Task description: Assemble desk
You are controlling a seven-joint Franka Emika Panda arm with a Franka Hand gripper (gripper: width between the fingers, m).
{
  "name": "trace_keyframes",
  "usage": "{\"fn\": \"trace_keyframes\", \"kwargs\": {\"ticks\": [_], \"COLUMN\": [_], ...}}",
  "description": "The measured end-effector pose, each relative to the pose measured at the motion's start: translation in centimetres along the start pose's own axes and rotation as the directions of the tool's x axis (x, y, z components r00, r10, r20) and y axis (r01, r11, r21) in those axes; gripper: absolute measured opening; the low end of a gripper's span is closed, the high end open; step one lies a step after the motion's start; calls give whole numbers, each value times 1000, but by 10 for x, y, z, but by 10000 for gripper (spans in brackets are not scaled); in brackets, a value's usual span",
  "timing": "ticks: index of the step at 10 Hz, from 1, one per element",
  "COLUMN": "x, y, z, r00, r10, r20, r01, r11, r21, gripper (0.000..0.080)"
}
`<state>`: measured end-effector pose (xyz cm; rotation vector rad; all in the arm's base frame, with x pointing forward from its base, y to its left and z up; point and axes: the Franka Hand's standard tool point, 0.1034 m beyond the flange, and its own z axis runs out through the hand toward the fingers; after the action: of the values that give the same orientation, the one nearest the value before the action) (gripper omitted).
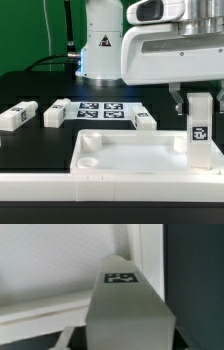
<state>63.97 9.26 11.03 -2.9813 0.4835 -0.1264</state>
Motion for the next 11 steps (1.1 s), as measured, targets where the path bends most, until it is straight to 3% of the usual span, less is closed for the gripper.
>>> {"fn": "trace_keyframes", "kwargs": {"ticks": [4, 7, 8, 9, 11], "x": [0, 0, -1, -1, -1], "y": [2, 3, 3, 3, 1], "z": [0, 1, 1, 1, 1], "r00": [922, 856, 856, 868, 882], "r10": [387, 517, 516, 497, 471], "r20": [11, 12, 13, 13, 15], "r01": [-387, -517, -517, -497, -471], "r11": [922, 856, 856, 868, 882], "r21": [9, 5, 5, 5, 5], "gripper": [290, 290, 399, 399, 626]}}
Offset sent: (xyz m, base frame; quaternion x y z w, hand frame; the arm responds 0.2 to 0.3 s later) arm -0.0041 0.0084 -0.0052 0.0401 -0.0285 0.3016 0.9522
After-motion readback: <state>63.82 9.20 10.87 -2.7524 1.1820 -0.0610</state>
